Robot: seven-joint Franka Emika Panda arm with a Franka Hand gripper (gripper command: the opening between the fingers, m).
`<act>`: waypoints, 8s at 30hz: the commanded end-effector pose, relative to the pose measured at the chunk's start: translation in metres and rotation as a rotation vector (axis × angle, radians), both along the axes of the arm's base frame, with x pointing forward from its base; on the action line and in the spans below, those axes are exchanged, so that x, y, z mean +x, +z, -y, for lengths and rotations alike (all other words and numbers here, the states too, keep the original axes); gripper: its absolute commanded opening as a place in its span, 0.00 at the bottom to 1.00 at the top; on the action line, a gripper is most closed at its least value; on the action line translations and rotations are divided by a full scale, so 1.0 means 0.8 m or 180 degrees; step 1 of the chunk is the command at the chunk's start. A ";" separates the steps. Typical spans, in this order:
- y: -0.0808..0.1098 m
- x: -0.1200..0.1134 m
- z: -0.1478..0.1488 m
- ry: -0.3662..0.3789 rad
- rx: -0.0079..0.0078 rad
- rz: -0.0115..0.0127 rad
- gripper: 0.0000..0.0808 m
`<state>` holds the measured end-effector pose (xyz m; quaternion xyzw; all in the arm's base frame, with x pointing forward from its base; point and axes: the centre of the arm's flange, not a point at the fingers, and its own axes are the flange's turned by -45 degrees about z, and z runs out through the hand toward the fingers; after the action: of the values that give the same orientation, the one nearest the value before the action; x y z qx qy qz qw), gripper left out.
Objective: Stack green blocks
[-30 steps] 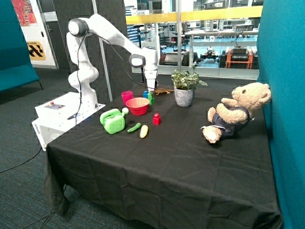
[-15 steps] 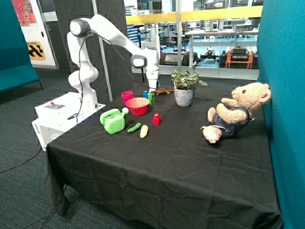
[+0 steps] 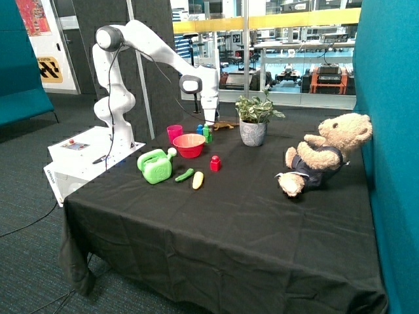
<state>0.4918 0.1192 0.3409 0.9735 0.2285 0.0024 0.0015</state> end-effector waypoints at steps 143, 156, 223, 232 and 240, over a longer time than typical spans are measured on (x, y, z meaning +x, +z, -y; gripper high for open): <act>-0.009 -0.095 0.328 -0.1189 0.00087 -0.00155 0.94; 0.026 -0.107 0.323 -0.1109 0.00085 -0.00156 0.89; 0.021 -0.152 0.349 -0.0736 0.00076 -0.00160 0.93; 0.009 -0.156 0.342 -0.0698 0.00075 -0.00161 0.91; 0.007 -0.184 0.349 -0.0696 0.00075 -0.00161 0.87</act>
<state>0.3602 -0.1566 0.3520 0.9929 0.1186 -0.0015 0.0011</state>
